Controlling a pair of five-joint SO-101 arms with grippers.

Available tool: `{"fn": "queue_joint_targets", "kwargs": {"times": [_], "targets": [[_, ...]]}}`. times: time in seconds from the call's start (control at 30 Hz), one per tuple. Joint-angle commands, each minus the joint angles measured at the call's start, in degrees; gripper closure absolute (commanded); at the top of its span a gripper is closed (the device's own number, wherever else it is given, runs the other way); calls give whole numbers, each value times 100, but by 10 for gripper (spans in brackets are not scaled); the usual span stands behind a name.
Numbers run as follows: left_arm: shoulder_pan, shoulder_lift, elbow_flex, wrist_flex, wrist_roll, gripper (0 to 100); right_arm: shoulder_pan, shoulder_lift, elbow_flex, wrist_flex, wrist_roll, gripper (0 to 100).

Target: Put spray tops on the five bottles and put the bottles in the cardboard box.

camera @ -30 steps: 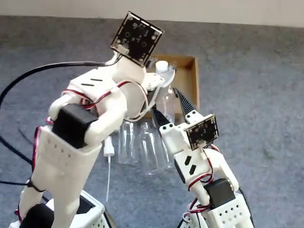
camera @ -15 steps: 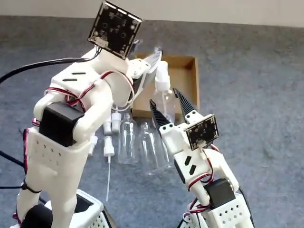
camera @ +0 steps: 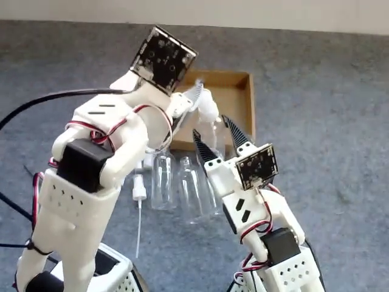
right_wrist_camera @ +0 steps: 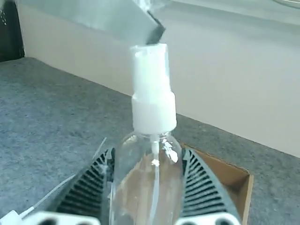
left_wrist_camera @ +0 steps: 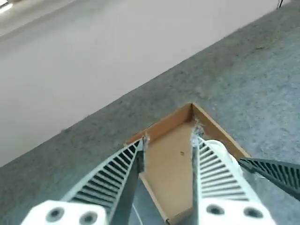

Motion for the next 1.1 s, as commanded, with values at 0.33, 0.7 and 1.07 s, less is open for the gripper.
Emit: {"fn": "queue_joint_targets", "kwargs": {"times": [0.33, 0.7, 1.07], "targets": [[-101, -171, -242, 141, -325, 836, -31, -84, -101, -31, -26, 994], [-1719, -1613, 1420, 774, -325, 836, 66, 426, -497, -48, -26, 994], [-2070, -3521, 5218, -1064, -220, 832, 40, 4092, -3486, -66, -703, 994]]}}
